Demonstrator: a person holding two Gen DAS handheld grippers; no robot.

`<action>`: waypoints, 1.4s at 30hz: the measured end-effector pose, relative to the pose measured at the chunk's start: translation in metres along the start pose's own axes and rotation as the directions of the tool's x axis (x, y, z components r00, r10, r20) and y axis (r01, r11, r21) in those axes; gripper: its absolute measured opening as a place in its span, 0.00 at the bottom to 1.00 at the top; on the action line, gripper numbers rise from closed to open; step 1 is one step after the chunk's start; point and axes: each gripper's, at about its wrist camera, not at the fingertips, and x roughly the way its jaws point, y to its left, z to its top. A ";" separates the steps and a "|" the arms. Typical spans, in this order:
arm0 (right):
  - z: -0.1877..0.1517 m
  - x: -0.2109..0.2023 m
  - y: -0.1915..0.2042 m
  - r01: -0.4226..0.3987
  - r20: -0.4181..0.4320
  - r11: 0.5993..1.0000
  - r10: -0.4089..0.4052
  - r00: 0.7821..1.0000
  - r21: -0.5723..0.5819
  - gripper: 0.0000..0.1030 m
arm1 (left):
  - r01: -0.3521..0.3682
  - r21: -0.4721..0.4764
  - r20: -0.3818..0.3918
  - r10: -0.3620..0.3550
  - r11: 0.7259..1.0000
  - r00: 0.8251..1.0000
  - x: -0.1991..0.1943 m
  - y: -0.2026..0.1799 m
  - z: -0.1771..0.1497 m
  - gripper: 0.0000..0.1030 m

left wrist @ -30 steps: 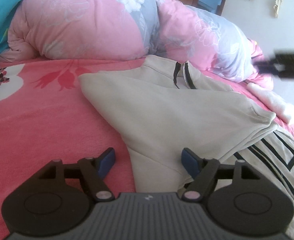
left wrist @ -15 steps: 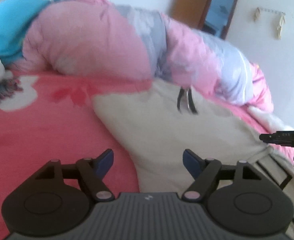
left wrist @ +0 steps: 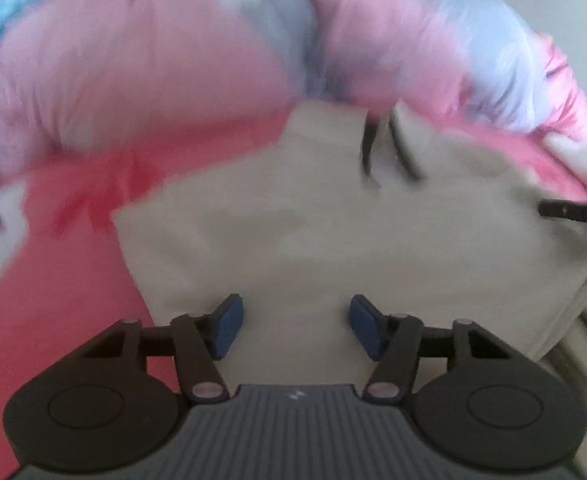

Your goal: Fold clothes

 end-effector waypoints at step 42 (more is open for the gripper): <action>-0.005 0.000 -0.002 -0.185 -0.043 0.982 0.186 0.982 0.034 0.22 | -0.172 -0.030 0.002 0.172 0.985 0.985 0.036 0.027 0.028 0.64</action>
